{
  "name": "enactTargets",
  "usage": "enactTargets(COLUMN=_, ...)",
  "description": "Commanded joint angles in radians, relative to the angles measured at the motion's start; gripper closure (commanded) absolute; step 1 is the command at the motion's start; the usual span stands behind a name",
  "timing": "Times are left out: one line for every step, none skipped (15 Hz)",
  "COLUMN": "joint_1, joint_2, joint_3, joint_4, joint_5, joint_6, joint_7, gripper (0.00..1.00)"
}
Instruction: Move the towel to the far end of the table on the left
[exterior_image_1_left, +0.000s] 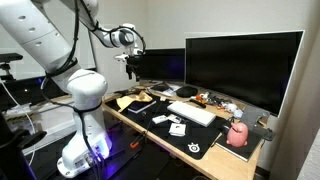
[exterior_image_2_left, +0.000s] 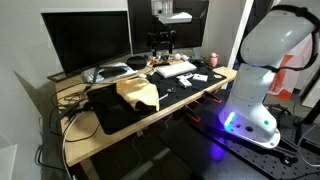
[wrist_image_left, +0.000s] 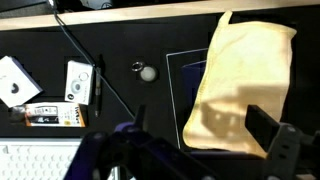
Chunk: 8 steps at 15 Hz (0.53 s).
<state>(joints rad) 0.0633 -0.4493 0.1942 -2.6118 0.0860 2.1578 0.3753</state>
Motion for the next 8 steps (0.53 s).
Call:
enactTargets(joint_1=0.012, joint_2=0.117, joint_3=0.041, joint_4=0.027, joint_5=0.007, joint_6=0.083, joint_7=0.09, gripper=0.0)
enactTargets(joint_1=0.015, joint_2=0.155, joint_3=0.052, joint_4=0.037, joint_5=-0.002, joint_6=0.099, joint_7=0.109, gripper=0.0)
enactTargets(joint_1=0.02, joint_2=0.188, joint_3=0.059, joint_4=0.05, joint_5=-0.009, joint_6=0.1, joint_7=0.121, gripper=0.0)
enactTargets(joint_1=0.023, joint_2=0.237, joint_3=0.065, joint_4=0.067, joint_5=-0.017, joint_6=0.099, joint_7=0.13, gripper=0.0)
enactTargets(joint_1=0.022, joint_2=0.282, joint_3=0.074, joint_4=0.08, joint_5=-0.035, joint_6=0.114, joint_7=0.15, gripper=0.0)
enactTargets(joint_1=0.026, joint_2=0.316, joint_3=0.077, joint_4=0.095, joint_5=-0.049, joint_6=0.119, joint_7=0.169, gripper=0.0)
enactTargets(joint_1=0.032, joint_2=0.353, joint_3=0.076, joint_4=0.112, joint_5=-0.065, joint_6=0.127, joint_7=0.184, gripper=0.0)
enactTargets(joint_1=0.04, joint_2=0.383, joint_3=0.074, joint_4=0.128, joint_5=-0.082, joint_6=0.134, joint_7=0.197, gripper=0.0)
